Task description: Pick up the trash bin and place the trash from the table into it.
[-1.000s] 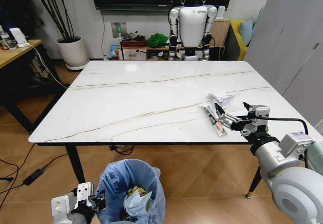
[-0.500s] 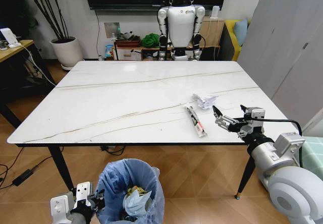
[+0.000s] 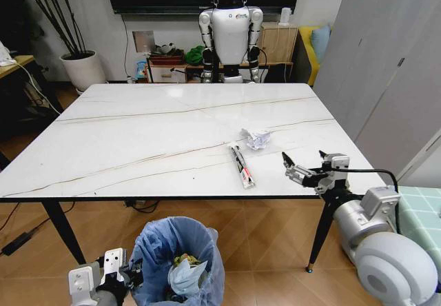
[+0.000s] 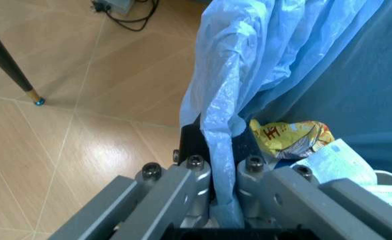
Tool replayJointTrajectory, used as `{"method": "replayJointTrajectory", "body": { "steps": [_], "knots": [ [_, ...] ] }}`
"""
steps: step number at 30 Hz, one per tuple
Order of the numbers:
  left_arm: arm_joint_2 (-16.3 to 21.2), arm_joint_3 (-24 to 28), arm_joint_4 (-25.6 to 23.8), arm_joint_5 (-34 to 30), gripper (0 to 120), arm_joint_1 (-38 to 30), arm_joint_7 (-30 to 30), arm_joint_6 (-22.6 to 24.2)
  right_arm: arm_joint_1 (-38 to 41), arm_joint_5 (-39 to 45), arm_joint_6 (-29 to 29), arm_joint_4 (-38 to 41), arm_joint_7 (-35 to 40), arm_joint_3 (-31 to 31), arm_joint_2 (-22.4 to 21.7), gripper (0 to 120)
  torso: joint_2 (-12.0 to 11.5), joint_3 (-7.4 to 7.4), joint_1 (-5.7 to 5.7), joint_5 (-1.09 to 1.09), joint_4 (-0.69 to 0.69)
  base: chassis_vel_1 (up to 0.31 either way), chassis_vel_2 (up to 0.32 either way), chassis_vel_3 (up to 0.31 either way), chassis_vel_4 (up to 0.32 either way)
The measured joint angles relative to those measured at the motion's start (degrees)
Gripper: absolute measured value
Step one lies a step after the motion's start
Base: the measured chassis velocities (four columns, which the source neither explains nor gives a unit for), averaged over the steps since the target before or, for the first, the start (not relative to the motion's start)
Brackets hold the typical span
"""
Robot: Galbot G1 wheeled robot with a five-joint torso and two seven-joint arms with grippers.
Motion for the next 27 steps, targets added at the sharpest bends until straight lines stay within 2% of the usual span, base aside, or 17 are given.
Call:
{"method": "replayJointTrajectory", "body": {
  "steps": [6, 9, 13, 17, 27],
  "knots": [
    [-0.40, 0.35, 0.00, 1.10, 0, 0.21, 0.41, 0.00, 4.24, 3.01, -0.21, -3.80, 1.99, -5.06, -0.71, 100, 0.00, 0.00, 0.00, 0.00, 0.00, 0.000, 0.000, 0.000, 0.000],
    [-1.01, 0.42, 0.00, 1.90, 0, 0.65, 0.75, 0.00, 9.99, 9.73, -1.63, -5.27, 6.17, -8.76, -1.61, 100, 0.00, 0.00, 0.00, 0.03, 0.01, 0.000, 0.000, 0.000, 0.000],
    [-1.42, 0.40, 0.00, 2.25, 0, 0.92, 0.82, 0.00, 12.26, 13.01, -2.34, -5.74, 7.81, -10.73, -2.78, 100, 0.00, 0.00, 0.00, 0.01, 0.02, 0.000, 0.000, 0.000, 0.000],
    [-1.64, 0.41, 0.00, 2.49, 0, 1.09, 0.84, 0.00, 12.69, 13.26, -1.93, -6.00, 7.73, -12.40, -3.46, 100, 0.00, 0.00, 0.00, 0.02, -0.02, 0.000, 0.000, 0.000, 0.000],
    [-2.10, 0.53, 0.00, 3.79, 0, 1.66, 1.62, 0.00, 14.78, 12.08, -1.37, -6.75, 5.96, -16.08, -3.77, 100, 0.00, 0.00, 0.00, 0.02, 0.00, 0.000, 0.000, 0.000, 0.000]
  ]
}}
